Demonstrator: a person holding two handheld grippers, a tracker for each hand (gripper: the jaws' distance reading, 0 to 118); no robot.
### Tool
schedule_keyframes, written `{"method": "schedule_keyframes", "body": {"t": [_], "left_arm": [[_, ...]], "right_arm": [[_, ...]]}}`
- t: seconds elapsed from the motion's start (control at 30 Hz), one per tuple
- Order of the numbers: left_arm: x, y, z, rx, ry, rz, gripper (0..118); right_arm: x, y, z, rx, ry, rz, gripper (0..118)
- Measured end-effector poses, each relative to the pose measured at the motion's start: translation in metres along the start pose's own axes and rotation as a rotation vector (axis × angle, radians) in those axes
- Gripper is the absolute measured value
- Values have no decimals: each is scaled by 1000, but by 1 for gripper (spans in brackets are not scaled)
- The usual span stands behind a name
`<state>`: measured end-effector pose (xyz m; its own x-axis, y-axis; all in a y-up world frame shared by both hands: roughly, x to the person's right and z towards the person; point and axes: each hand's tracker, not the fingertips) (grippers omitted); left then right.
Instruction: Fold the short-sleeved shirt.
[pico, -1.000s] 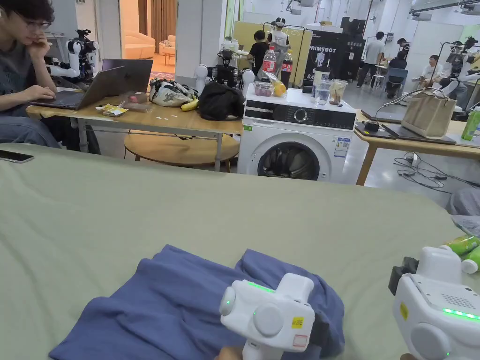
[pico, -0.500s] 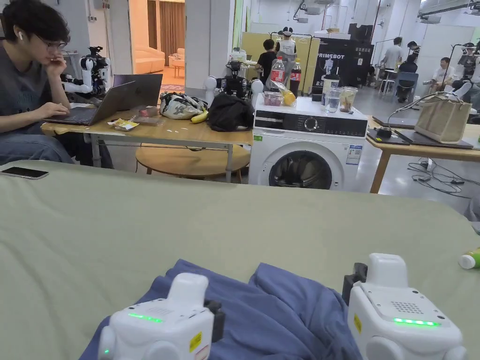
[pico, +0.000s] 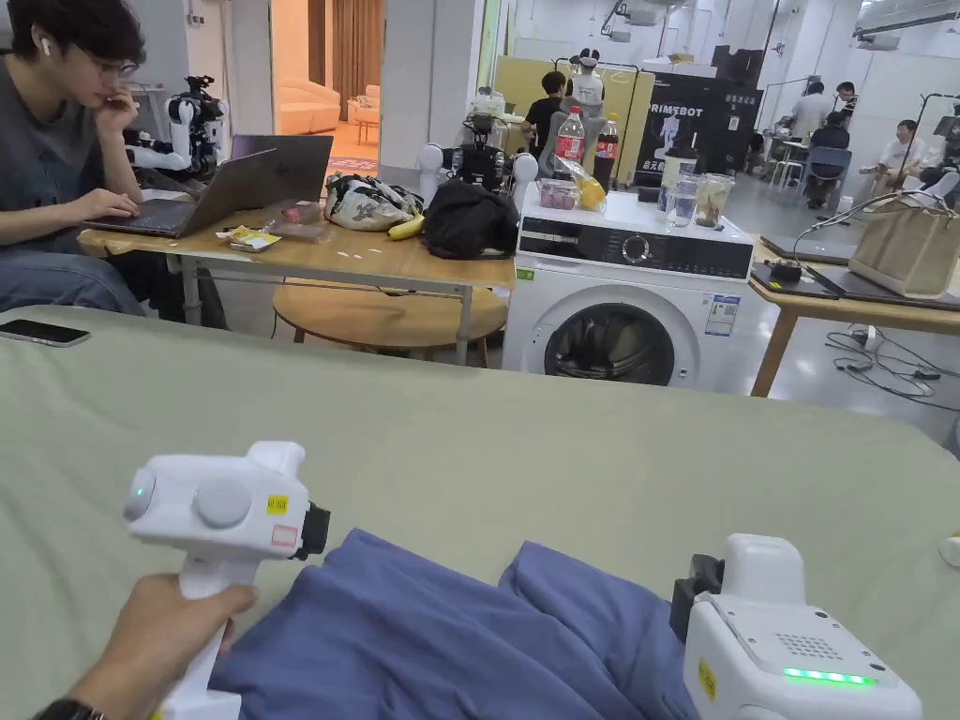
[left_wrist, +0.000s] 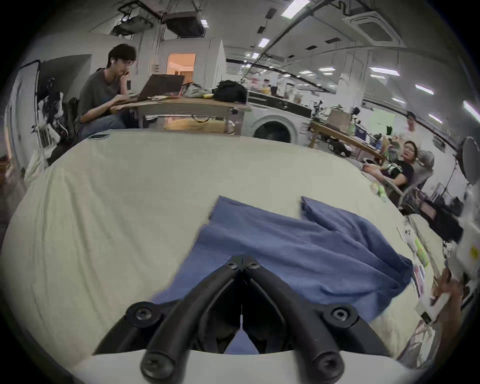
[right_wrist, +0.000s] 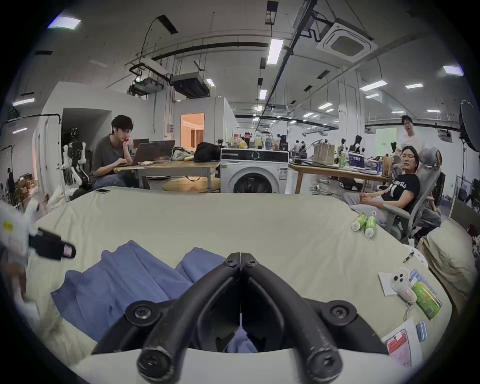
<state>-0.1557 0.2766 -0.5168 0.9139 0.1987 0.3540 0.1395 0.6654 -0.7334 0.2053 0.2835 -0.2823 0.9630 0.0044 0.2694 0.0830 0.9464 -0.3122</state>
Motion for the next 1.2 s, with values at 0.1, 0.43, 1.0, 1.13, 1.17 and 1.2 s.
{"method": "schedule_keyframes", "body": {"t": [0.1,0.43,1.0,1.13,1.17,1.2], "left_arm": [[-8,24,-39,-76,-4,28,0],[8,22,-148,-196,112,-44,65],[16,-25,1,45,44,-100,0],[12,-48,30,73,69,-82,0],[8,-52,35,73,61,-68,0],[4,-56,37,74,52,-51,0]], "right_arm": [[7,-1,-6,-18,-13,6,0],[33,-8,-18,-75,-67,25,0],[45,6,-139,-409,14,82,0],[39,-8,-187,-563,13,153,27],[40,-14,-198,-606,9,132,46],[40,-21,-205,-662,29,118,59]]}}
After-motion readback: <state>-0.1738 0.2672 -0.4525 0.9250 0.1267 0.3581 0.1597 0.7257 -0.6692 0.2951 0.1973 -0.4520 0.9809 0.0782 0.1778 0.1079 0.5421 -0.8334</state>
